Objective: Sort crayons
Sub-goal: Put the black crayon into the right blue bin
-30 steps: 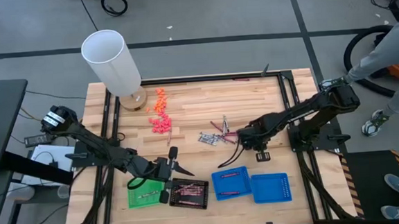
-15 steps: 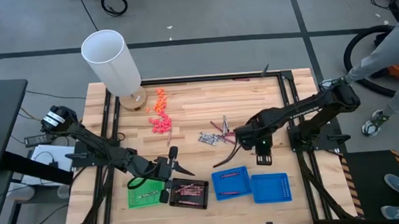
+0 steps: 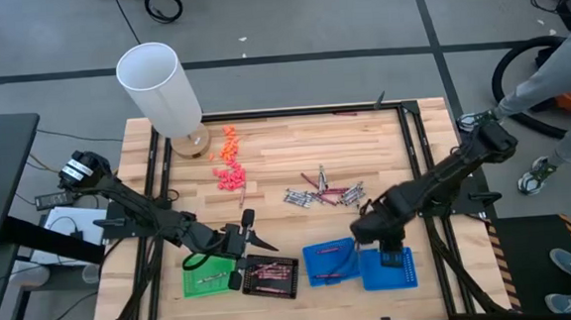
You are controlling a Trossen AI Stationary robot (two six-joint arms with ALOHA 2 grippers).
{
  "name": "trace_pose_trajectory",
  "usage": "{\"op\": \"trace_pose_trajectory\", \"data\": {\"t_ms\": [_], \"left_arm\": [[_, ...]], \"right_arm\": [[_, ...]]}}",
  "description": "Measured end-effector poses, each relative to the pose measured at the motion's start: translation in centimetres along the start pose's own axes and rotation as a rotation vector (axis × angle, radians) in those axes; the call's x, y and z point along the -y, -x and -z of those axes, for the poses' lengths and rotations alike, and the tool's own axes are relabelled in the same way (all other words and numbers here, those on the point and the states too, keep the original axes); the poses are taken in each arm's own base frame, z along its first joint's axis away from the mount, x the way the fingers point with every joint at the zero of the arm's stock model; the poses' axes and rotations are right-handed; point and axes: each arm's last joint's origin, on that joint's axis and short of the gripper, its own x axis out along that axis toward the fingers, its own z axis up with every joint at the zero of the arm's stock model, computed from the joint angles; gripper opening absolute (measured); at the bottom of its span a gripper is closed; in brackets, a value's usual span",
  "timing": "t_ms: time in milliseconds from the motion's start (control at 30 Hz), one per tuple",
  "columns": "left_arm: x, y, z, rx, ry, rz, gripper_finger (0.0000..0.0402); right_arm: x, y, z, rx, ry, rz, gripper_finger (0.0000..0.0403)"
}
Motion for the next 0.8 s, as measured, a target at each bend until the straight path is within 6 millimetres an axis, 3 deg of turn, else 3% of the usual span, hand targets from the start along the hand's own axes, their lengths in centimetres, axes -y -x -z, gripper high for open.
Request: {"op": "trace_pose_trajectory", "data": {"t_ms": [233, 500, 633, 800], "left_arm": [[0.0, 0.0, 0.0, 0.002, 0.011, 0.0, 0.0119], [0.0, 0.0, 0.0, 0.002, 0.023, 0.0, 0.0119], [0.0, 0.0, -0.1, 0.009, 0.025, 0.0, 0.0119], [0.0, 0.0, -0.1, 0.009, 0.025, 0.0, 0.0119]], "right_arm": [[-1.7, -1.0, 1.1, 0.07, -0.005, 0.046, 0.005], [-1.9, -1.8, 1.5, 0.045, -0.044, 0.023, 0.0069], [-2.0, -0.9, 1.0, -0.008, -0.063, -0.057, 0.0099], [-1.3, 0.8, 0.4, 0.002, -0.084, -0.025, 0.0117]]}}
